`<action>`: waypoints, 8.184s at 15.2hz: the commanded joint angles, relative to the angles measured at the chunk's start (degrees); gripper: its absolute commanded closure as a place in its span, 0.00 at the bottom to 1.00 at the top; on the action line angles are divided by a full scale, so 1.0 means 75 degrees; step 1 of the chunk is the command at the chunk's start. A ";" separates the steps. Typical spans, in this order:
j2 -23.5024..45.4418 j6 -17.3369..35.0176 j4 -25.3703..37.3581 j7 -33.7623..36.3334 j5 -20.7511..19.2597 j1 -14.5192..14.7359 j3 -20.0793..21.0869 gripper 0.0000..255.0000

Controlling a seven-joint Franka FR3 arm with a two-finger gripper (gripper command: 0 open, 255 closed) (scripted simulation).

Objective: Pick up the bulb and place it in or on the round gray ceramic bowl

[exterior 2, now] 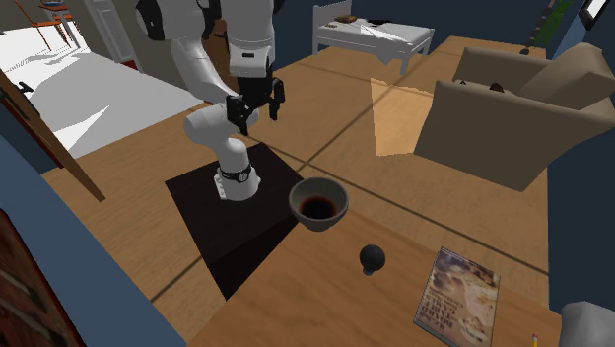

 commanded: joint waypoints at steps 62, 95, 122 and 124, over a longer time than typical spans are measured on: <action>0.8664 0.4020 0.4890 0.1761 -0.1085 0.0229 0.0890 1.00; 0.6709 0.1767 0.5208 0.1569 -0.0788 0.0257 0.0984 1.00; 0.3555 0.3462 0.0367 0.1823 -0.0359 0.0454 0.1096 1.00; 0.3562 0.3500 0.0336 0.1826 -0.0360 0.0454 0.1098 1.00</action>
